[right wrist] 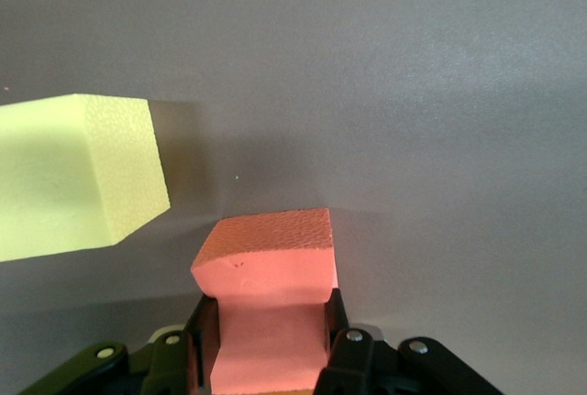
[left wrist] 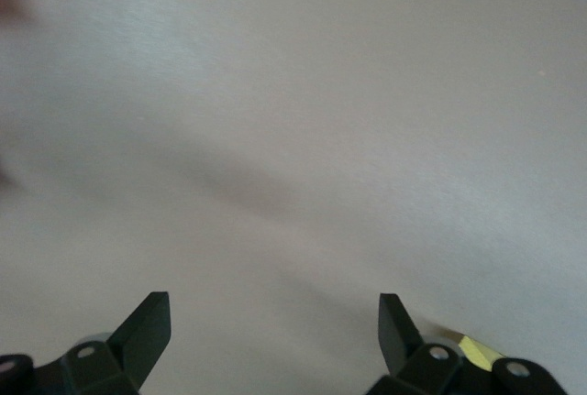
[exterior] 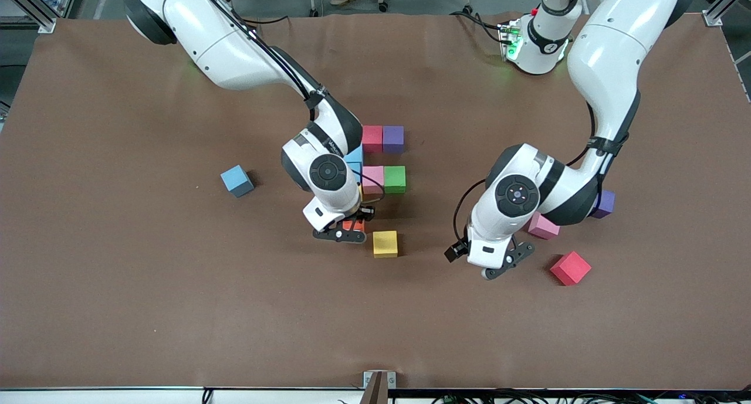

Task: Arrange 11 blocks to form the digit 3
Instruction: 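Move the left gripper to the yellow cube while the right gripper holds orange, then grasp the yellow cube with the left gripper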

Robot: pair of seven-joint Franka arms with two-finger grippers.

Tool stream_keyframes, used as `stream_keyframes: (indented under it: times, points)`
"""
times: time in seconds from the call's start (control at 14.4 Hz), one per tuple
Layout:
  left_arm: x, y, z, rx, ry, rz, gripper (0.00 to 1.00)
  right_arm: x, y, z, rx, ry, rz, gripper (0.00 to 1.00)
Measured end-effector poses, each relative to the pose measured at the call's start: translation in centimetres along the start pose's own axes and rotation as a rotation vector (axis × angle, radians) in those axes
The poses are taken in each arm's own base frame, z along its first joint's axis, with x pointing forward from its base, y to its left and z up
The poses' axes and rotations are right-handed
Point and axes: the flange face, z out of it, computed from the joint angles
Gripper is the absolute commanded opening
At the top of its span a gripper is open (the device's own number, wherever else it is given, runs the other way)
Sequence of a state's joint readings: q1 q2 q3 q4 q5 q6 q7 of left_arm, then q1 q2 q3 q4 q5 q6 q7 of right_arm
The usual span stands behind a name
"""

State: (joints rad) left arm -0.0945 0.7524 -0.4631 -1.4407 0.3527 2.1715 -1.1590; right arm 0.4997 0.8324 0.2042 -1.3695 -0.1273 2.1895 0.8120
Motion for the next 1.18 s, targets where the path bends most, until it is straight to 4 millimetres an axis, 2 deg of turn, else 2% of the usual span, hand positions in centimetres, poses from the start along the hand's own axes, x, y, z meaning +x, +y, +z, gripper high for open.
stream_keyframes:
  times: [0.35,0.62,0.76,0.97,1.18]
  points:
    - [-1.8,2.0,2.2,-0.048,-0.007,0.054,0.97,-0.7,0.1,0.0,-0.008,-0.008,-0.007,0.11]
    - [-4.2,4.1,3.7,-0.1,-0.006,0.095,0.97,-1.1,0.1,0.0,-0.01,-0.013,-0.011,0.11]
    - [-4.2,4.4,4.3,-0.118,-0.006,0.095,0.97,-1.1,0.1,0.0,-0.01,-0.013,-0.012,0.11]
    - [-3.9,5.0,4.3,-0.143,-0.007,0.088,0.97,-1.1,0.1,0.0,-0.009,-0.013,-0.013,0.11]
    - [-5.6,7.0,3.5,-0.182,-0.034,0.091,0.97,-1.1,0.1,0.0,-0.008,-0.012,-0.024,0.11]
